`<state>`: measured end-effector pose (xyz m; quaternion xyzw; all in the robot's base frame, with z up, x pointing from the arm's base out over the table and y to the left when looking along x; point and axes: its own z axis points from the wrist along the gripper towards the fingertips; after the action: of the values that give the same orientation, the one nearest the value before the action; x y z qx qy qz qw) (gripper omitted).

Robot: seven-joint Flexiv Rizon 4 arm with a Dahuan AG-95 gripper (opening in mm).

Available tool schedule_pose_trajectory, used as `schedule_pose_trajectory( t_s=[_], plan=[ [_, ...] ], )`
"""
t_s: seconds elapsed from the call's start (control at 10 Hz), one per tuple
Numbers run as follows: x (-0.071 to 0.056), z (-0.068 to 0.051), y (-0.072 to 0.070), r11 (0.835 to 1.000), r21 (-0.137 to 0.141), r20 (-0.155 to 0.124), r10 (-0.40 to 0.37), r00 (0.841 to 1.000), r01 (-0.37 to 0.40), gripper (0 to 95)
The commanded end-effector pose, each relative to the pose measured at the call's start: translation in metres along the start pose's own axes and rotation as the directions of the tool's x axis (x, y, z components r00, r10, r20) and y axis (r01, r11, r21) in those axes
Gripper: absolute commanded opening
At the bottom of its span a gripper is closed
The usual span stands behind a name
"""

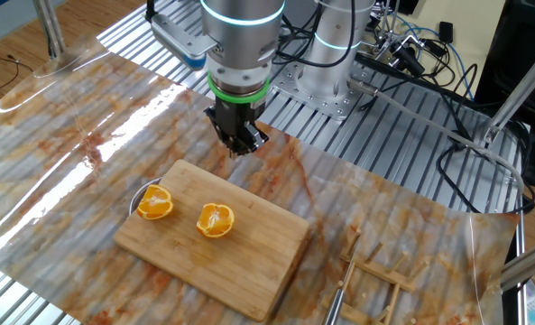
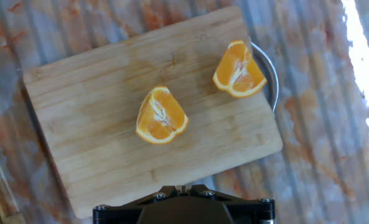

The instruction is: Chop the orange

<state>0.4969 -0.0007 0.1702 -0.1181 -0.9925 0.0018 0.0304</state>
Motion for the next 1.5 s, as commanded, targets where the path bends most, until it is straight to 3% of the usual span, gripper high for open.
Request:
schedule_pose_trajectory(
  t_s=[0.1, 0.3, 0.5, 0.8, 1.1, 1.5],
  plan=[
    [-0.003, 0.000, 0.001, 1.000, -0.010, -0.007, -0.015, 1.000, 0.014, 0.0],
    [-0.003, 0.000, 0.004, 1.000, -0.010, -0.007, -0.025, 1.000, 0.025, 0.0],
    [-0.004, 0.001, 0.016, 1.000, -0.007, -0.008, -0.027, 1.000, 0.027, 0.0],
    [-0.005, -0.001, 0.072, 0.999, 0.021, -0.007, 0.024, 1.000, -0.024, 0.0],
    [-0.008, 0.000, 0.120, 0.997, 0.018, -0.007, 0.072, 0.997, -0.072, 0.0],
    [-0.012, 0.008, 0.158, 0.993, 0.006, -0.007, 0.121, 0.993, -0.121, 0.0]
  ],
)
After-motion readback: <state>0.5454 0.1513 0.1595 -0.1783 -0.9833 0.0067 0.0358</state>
